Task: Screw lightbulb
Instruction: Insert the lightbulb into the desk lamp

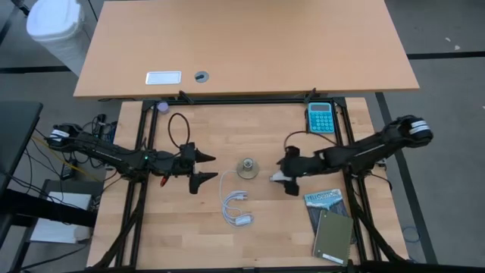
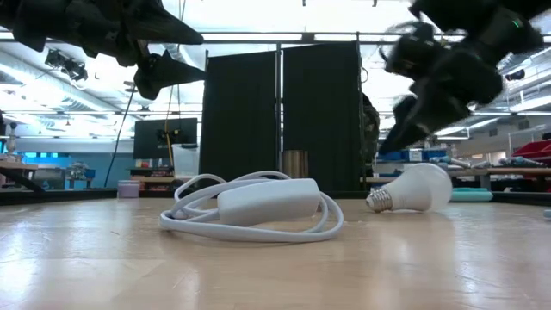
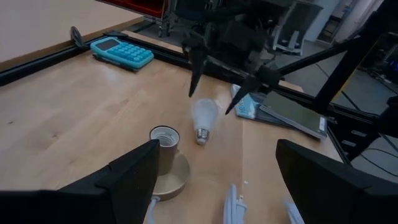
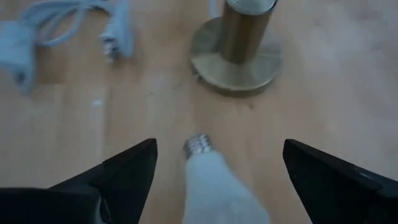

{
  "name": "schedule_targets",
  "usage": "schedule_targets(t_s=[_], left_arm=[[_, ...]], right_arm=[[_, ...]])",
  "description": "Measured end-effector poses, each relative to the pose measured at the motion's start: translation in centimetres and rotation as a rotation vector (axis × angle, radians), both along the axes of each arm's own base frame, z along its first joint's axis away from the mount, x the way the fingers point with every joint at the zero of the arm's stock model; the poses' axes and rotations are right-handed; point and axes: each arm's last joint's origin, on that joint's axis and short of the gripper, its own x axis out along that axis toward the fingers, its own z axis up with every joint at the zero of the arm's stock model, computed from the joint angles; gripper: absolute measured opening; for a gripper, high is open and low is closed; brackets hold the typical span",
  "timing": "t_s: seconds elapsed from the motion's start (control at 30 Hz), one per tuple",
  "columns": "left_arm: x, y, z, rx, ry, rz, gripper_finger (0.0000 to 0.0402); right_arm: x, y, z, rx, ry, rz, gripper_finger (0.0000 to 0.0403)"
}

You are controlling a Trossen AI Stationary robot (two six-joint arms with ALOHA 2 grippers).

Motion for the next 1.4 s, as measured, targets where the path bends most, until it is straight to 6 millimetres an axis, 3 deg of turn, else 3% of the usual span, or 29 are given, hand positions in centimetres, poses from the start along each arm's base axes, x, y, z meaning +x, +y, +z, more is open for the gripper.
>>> schedule_targets(t_s=[0.23,0.5,1.17,1.4], left_arm=[[0.0,0.1,0.0,-0.001,-0.002,0.018,0.0326],[0.1,0.6,0.0,-0.027,-0.003,0.054,0.0326],[0.0,0.7,-0.3,-0.039,0.020,0.070,0.0326],[0.0,0.7,-0.2,-0.044,0.014,0.070,0.0326]], right_arm=[[-3.4,-0.5,-2.8,-0.004,-0.137,0.104,0.0348],[-5.1,-1.1,-5.7,-0.053,-0.265,0.110,0.0349],[-1.5,-0.1,-9.0,-0.035,-0.175,0.240,0.0348],[-0.9,0.0,-9.1,-0.035,-0.183,0.239,0.0340]])
